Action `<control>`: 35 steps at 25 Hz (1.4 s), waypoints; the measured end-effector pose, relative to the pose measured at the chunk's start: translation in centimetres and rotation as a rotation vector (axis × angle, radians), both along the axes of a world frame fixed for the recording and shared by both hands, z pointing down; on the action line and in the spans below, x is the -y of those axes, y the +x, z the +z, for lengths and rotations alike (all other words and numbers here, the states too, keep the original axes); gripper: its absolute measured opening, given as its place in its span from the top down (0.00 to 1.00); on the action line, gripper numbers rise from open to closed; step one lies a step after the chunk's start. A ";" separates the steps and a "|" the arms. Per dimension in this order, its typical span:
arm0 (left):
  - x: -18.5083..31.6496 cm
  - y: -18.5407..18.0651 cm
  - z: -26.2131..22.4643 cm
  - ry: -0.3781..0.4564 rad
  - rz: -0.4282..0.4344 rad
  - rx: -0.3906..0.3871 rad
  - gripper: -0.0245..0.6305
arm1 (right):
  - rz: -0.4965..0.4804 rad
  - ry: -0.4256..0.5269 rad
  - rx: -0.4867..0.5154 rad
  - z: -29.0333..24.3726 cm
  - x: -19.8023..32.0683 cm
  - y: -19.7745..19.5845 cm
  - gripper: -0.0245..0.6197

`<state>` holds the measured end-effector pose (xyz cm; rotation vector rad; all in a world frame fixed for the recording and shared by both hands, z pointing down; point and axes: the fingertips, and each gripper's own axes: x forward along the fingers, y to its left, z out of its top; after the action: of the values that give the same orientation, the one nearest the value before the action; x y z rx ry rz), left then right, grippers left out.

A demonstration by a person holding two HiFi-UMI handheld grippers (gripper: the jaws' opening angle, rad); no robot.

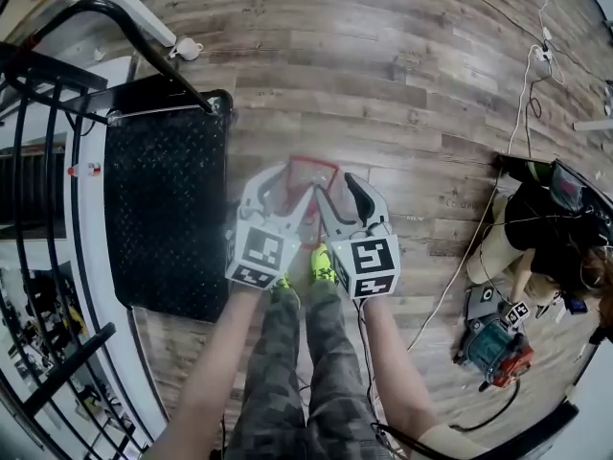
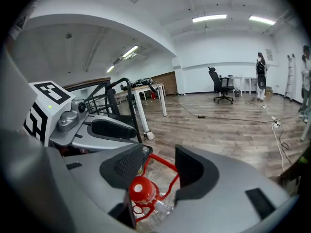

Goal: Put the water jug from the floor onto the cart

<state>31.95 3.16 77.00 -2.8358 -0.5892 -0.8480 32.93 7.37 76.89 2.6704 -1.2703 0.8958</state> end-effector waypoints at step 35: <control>2.6 4.6 15.3 -0.012 -0.013 0.259 0.64 | 0.036 -0.177 0.199 15.2 2.1 4.3 0.71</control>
<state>36.58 0.56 92.31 -2.7630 -0.6074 -1.2299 37.20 5.24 92.11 2.5259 -1.1187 1.2425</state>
